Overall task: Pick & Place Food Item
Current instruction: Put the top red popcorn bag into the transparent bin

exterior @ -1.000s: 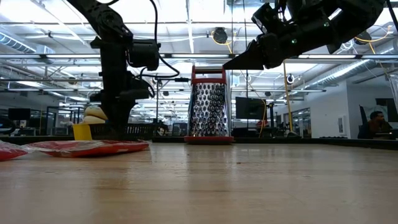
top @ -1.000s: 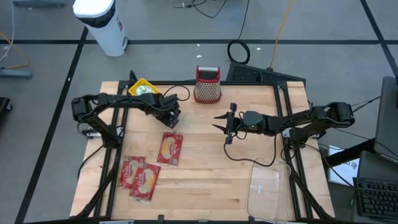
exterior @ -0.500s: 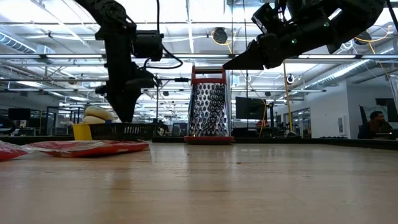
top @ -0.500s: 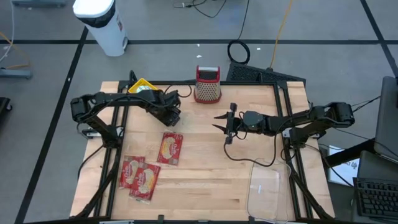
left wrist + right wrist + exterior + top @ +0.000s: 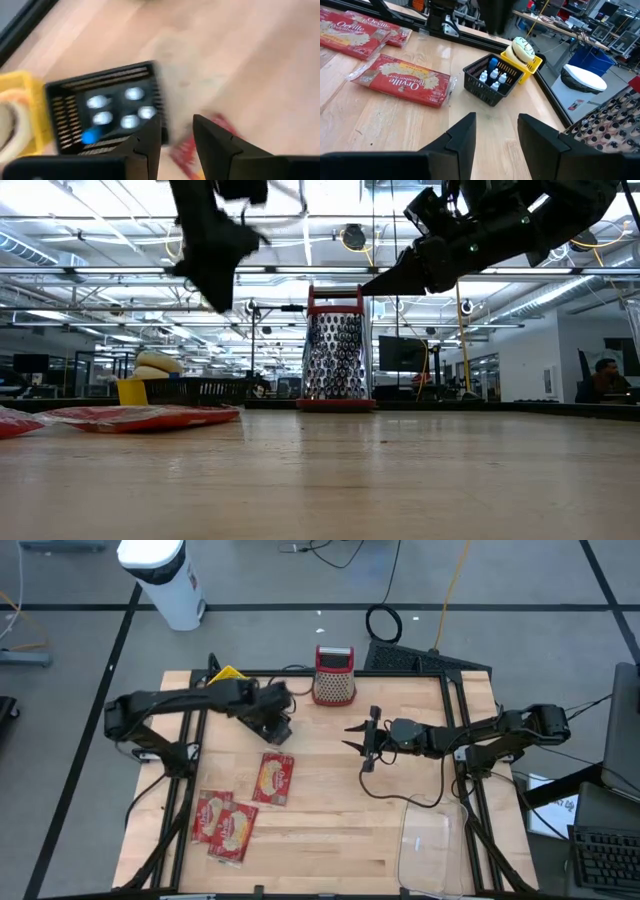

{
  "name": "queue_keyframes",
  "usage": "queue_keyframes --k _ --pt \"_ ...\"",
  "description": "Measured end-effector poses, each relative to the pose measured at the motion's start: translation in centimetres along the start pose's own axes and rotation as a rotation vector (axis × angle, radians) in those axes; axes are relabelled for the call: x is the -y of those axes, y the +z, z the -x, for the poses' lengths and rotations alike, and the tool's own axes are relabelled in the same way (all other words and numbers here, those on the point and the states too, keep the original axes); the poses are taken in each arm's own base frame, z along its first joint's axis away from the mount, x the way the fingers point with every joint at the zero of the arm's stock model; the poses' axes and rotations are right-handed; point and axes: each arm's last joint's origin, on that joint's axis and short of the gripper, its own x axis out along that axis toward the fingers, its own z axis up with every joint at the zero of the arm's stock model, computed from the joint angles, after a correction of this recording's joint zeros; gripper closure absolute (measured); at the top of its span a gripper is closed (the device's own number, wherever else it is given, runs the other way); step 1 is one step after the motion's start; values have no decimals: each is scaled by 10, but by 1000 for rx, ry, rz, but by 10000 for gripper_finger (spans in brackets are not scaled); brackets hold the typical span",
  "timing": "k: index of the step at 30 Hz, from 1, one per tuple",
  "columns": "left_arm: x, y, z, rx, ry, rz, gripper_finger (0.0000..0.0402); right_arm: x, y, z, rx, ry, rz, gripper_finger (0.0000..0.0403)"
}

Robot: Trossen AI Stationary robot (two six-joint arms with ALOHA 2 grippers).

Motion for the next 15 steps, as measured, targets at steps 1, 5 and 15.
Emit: queue_keyframes --k 1,5,15 --pt "7 -4 8 29 -26 -28 286 0 0 0 0 0 0 266" --pt "34 -26 45 164 -149 -131 286 0 0 0 0 3 -13 266" --pt "93 -92 82 162 -376 -225 286 0 0 0 -1 4 -75 266"
